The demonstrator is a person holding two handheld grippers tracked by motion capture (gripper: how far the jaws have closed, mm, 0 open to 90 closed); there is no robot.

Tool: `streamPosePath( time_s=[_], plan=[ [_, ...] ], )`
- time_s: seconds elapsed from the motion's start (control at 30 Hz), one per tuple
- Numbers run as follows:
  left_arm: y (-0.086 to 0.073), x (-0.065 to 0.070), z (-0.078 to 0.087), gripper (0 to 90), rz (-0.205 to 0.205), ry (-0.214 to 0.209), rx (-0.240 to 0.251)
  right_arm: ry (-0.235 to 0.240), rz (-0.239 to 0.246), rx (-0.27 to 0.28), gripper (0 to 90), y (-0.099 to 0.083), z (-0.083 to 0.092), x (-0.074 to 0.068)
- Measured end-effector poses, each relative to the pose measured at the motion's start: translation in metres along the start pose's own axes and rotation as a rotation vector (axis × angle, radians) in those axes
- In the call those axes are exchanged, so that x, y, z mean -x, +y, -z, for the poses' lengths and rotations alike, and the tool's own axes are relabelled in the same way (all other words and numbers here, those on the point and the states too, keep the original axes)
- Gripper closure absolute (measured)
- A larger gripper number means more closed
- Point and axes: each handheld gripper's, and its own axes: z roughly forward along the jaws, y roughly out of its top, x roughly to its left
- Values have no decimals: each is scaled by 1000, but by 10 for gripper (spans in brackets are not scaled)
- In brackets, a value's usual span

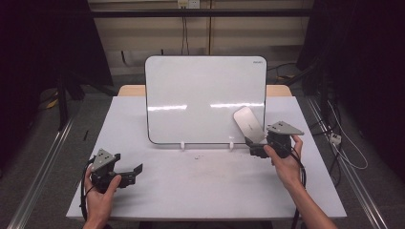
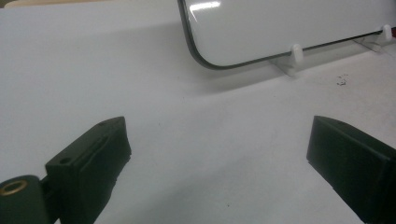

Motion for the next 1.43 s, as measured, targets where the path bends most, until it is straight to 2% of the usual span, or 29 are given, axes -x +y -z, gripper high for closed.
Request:
streamPosePath(
  time_s=[0.13,0.4,0.67,0.9,1.07,1.2,1.33,1.43],
  plan=[
    [1,0,0,56,3,3,4,-27,-22,7,58,-7,9,5],
    [2,1,-2,56,-1,-8,8,-70,-20,5,63,-19,24,10],
    [3,0,-3,57,-12,-6,12,-80,-23,7,63,-33,36,11],
    [2,1,-1,56,-4,-1,20,-100,-28,1,74,-48,43,16],
    [2,0,0,57,0,4,20,-91,-52,-7,74,-61,50,20],
    [1,1,1,57,2,5,30,-103,-84,17,71,-72,58,23],
    [1,2,1,57,12,13,33,-115,-91,10,74,-75,57,26],
    [-1,3,-2,57,9,8,11,-115,-84,-4,72,-74,54,27]
  ],
)
